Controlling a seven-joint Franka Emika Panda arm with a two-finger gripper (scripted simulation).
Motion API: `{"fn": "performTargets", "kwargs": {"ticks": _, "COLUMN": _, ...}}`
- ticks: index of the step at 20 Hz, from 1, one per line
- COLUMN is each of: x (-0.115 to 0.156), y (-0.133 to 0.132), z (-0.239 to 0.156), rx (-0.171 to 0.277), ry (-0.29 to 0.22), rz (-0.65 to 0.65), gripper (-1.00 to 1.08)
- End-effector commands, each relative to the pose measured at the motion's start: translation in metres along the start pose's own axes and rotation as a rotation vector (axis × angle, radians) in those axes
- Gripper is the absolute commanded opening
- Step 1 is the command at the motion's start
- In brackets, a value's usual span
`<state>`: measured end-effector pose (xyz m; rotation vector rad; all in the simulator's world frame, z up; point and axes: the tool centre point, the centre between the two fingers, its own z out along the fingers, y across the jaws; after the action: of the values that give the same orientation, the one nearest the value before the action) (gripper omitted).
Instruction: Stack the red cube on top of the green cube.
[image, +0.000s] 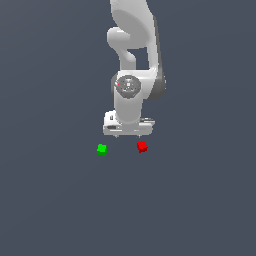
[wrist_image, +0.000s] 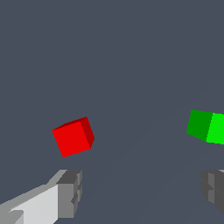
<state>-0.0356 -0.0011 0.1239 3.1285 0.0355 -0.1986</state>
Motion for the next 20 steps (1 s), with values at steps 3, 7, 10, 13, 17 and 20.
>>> {"fn": "performTargets", "kwargs": {"ticks": 3, "x": 0.000, "y": -0.001, "z": 0.001, "rx": 0.000, "ry": 0.001, "rz": -0.003, "gripper": 1.00}}
{"fn": "performTargets", "kwargs": {"ticks": 7, "x": 0.001, "y": -0.007, "z": 0.005, "rx": -0.001, "ry": 0.011, "rz": -0.028, "gripper": 1.00}}
{"fn": "performTargets", "kwargs": {"ticks": 10, "x": 0.002, "y": -0.015, "z": 0.010, "rx": -0.002, "ry": 0.025, "rz": -0.062, "gripper": 1.00}}
{"fn": "performTargets", "kwargs": {"ticks": 13, "x": 0.004, "y": -0.026, "z": 0.018, "rx": -0.004, "ry": 0.045, "rz": -0.111, "gripper": 1.00}}
{"fn": "performTargets", "kwargs": {"ticks": 17, "x": 0.005, "y": -0.046, "z": 0.032, "rx": -0.008, "ry": 0.077, "rz": -0.192, "gripper": 1.00}}
{"fn": "performTargets", "kwargs": {"ticks": 20, "x": 0.005, "y": -0.058, "z": 0.040, "rx": -0.010, "ry": 0.098, "rz": -0.243, "gripper": 1.00}}
